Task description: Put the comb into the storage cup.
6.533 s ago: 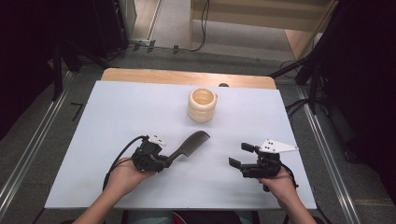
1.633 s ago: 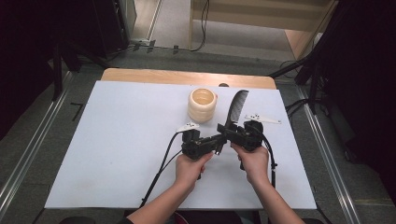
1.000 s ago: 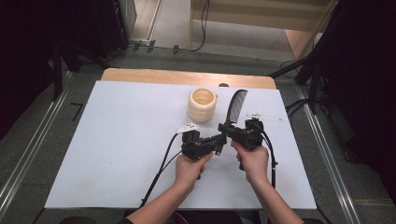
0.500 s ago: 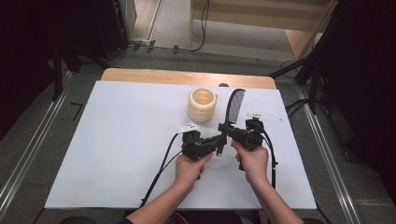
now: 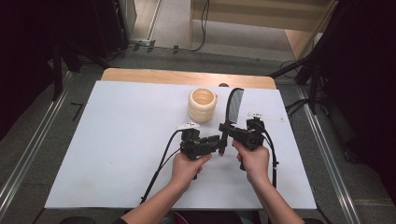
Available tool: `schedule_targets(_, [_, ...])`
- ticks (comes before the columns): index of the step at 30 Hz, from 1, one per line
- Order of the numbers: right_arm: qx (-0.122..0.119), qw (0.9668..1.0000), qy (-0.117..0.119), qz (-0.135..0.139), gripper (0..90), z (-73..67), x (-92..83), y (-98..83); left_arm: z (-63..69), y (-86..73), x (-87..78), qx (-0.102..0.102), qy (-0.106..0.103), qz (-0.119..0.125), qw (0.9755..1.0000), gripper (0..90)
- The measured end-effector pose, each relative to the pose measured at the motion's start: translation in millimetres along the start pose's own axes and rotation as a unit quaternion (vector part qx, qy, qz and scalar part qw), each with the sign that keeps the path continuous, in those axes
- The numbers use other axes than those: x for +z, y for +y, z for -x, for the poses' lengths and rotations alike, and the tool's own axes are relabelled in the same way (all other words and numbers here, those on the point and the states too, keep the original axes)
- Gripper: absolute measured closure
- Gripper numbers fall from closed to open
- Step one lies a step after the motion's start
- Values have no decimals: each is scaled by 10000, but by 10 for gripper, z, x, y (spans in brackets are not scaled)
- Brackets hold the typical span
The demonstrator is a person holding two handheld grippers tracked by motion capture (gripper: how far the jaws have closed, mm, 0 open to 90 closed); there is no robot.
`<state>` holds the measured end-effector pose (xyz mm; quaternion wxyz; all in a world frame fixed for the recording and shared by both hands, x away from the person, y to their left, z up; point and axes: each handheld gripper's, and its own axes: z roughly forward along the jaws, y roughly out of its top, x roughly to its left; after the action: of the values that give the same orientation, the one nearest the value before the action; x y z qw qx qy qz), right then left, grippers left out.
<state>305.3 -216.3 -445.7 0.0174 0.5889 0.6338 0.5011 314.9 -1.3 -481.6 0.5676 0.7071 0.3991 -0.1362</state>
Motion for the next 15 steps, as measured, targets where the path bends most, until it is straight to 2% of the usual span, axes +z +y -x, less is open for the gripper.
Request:
schedule_targets(6, [-33,10000,-2,24,700,14,-9,5,-10,43,-58,-29,-117,-231,9997,432])
schedule_targets(9, [-35,10000,0,44,701,24,-15,9,-5,54,-101,111,-96,-358,9993,426])
schedule_targets(15, [-82,9999,-4,76,701,33,-22,11,-25,70,-186,193,-92,-621,9978,402])
